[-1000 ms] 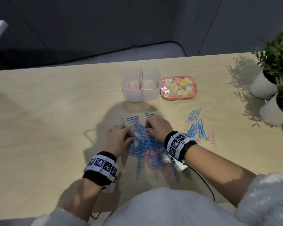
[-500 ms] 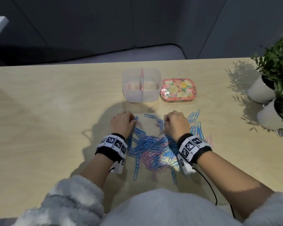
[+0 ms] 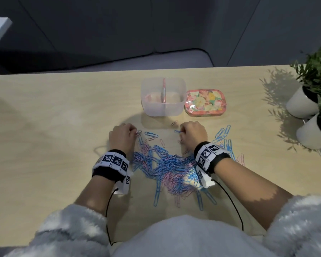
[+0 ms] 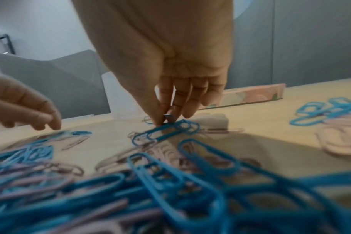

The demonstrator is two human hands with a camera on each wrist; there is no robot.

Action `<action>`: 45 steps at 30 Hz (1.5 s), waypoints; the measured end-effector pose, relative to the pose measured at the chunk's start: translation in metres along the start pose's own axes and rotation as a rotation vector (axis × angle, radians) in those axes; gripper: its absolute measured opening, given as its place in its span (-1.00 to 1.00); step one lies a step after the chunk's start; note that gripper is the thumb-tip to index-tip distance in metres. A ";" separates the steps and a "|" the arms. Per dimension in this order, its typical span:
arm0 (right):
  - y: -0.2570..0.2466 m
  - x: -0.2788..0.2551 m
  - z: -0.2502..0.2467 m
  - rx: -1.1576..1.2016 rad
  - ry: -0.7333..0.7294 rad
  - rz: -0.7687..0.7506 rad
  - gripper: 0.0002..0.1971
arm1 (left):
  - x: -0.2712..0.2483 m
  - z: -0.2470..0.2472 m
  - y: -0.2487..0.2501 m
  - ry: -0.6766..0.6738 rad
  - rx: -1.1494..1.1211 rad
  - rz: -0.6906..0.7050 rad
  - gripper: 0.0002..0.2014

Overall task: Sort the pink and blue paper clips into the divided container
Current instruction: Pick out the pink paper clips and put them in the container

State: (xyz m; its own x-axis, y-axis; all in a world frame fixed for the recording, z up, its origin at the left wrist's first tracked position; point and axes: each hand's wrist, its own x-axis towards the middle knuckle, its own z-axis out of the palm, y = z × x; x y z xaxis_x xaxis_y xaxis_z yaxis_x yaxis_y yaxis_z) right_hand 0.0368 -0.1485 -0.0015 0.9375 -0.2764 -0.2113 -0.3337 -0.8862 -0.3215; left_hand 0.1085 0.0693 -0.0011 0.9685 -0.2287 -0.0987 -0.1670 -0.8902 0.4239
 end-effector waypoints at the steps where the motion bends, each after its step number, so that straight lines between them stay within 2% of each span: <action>1: 0.003 -0.001 -0.001 0.007 0.049 0.030 -0.81 | -0.001 0.001 -0.003 0.007 0.034 0.027 -0.84; 3: 0.007 -0.002 -0.004 0.053 0.130 0.064 -0.80 | -0.004 0.003 -0.002 -0.005 0.069 0.089 -0.84; 5: 0.010 -0.006 -0.006 0.092 0.139 0.052 -0.79 | -0.009 0.008 0.002 -0.071 0.105 0.160 -0.82; 8: 0.014 -0.014 -0.005 0.103 0.032 -0.091 -0.82 | -0.015 0.013 0.004 -0.200 0.144 0.263 -0.74; 11: 0.012 -0.017 -0.003 -0.068 -0.068 -0.204 -0.82 | -0.015 0.010 0.003 -0.262 0.201 0.304 -0.68; 19: 0.010 -0.024 0.009 -0.185 -0.057 -0.215 -0.83 | -0.018 0.007 -0.001 -0.248 0.240 0.280 -0.81; 24: 0.006 -0.026 0.012 -0.180 -0.053 -0.211 -0.81 | -0.018 0.008 0.007 -0.240 0.287 0.341 -0.81; 27: 0.003 -0.023 0.009 -0.105 -0.072 -0.125 -0.79 | -0.016 0.007 0.014 -0.260 0.215 0.340 -0.87; 29: 0.004 -0.022 0.008 -0.112 -0.107 -0.101 -0.78 | -0.017 0.007 0.015 -0.272 0.063 0.307 -0.87; 33: -0.001 -0.016 0.000 -0.260 -0.120 -0.207 -0.74 | -0.016 0.002 0.010 -0.220 -0.270 0.166 -0.88; 34: -0.005 -0.012 -0.006 -0.218 -0.086 -0.215 -0.76 | -0.014 -0.001 0.008 -0.196 -0.333 0.121 -0.88; 36: -0.018 -0.001 -0.023 0.045 0.021 -0.209 -0.87 | -0.009 -0.008 0.006 -0.153 -0.415 0.065 -0.87; 39: -0.047 0.024 -0.054 0.393 0.086 -0.186 -0.85 | 0.006 -0.020 0.012 -0.099 -0.498 0.044 -0.85; 42: -0.070 0.053 -0.072 0.560 0.129 -0.140 -0.83 | 0.029 -0.034 0.032 -0.028 -0.619 0.066 -0.87; 45: -0.076 0.068 -0.075 0.637 0.104 -0.088 -0.74 | 0.055 -0.048 0.059 0.016 -0.722 0.087 -0.87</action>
State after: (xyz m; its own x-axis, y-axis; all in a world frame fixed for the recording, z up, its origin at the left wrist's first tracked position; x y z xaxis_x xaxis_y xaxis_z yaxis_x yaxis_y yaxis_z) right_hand 0.1330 -0.1279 0.0776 0.9581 -0.2755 -0.0790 -0.2180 -0.5217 -0.8248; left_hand 0.1602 0.0232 0.0612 0.9607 -0.2764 -0.0270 -0.0851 -0.3855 0.9188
